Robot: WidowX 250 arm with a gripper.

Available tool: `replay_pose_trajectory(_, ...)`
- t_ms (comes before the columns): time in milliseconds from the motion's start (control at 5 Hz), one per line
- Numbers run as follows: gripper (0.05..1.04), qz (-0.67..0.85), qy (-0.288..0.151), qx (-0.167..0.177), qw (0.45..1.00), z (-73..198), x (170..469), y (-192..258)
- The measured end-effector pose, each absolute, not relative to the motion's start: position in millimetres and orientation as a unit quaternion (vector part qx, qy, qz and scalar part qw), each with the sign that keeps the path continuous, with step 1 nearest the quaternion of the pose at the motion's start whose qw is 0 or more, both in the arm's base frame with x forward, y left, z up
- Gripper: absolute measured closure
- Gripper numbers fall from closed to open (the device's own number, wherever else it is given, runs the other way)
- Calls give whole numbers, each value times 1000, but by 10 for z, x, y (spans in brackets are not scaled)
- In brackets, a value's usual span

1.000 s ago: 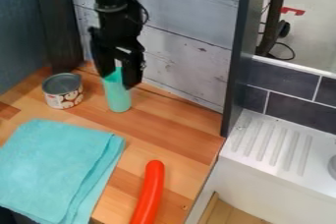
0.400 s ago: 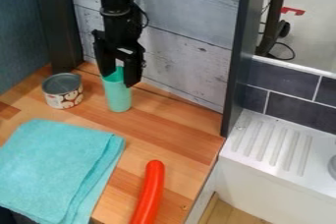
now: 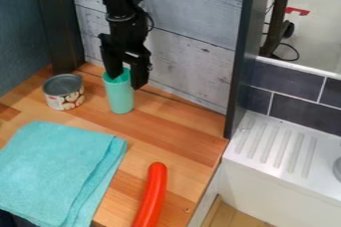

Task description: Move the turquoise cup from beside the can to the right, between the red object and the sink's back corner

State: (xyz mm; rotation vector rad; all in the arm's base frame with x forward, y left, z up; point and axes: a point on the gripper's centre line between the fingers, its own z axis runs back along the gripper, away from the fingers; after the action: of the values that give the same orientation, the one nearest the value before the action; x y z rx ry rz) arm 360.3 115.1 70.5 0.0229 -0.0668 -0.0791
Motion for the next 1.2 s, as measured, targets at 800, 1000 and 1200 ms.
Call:
replay_pose_trajectory(800,420,-18,-4,-33,999,457,3464,1184)
replay_pose_trajectory(1000,712,-22,-7,-34,999,447,3463,1196)
replay_pose_trajectory(1200,902,-32,-14,-38,999,480,3493,1180)
